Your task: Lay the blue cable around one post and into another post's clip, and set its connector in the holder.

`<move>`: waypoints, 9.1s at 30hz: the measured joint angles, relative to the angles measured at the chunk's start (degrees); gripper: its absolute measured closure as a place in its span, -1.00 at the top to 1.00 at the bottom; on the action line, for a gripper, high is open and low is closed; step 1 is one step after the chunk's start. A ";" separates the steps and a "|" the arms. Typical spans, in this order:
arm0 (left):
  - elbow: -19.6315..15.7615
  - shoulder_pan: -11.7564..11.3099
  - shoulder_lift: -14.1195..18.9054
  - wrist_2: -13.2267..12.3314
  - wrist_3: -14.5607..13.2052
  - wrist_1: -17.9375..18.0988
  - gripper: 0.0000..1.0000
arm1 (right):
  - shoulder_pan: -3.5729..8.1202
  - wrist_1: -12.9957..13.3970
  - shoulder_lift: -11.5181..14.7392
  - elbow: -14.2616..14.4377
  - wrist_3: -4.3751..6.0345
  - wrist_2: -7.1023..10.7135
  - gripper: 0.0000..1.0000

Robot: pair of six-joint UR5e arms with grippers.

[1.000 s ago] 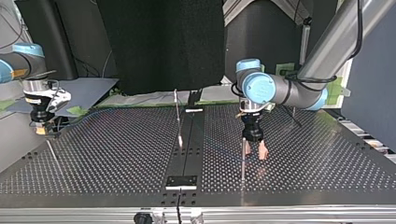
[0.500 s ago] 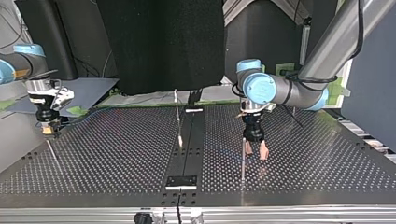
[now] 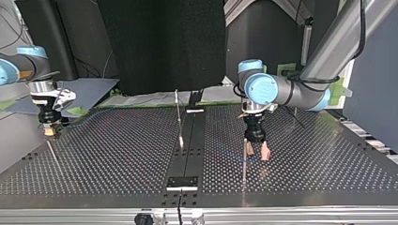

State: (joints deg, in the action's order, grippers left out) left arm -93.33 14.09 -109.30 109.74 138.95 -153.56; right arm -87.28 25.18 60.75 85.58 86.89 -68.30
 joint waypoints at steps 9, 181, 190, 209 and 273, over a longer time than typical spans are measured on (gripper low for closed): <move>0.01 -0.02 0.02 -0.01 0.00 0.00 1.00 | -0.19 -0.22 -0.39 -0.84 0.14 -0.01 -0.95; -5.95 2.55 10.31 -4.25 9.64 -12.84 1.00 | -0.83 3.57 -0.85 -1.61 3.27 0.17 0.98; -9.05 1.57 14.65 0.08 5.35 -15.36 1.00 | -0.80 3.50 -0.85 -1.62 3.31 0.18 0.98; -1.22 2.29 23.19 4.93 -3.39 -24.02 1.00 | -0.67 3.40 -0.85 -1.61 3.31 0.16 0.98; 5.72 9.94 18.05 -0.93 -36.41 -43.80 1.00 | -0.82 3.13 -0.84 -1.62 3.25 0.09 0.98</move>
State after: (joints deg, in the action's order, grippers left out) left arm -87.61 24.03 -91.26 108.81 102.54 -197.36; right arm -88.10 28.31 59.91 83.96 90.14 -68.21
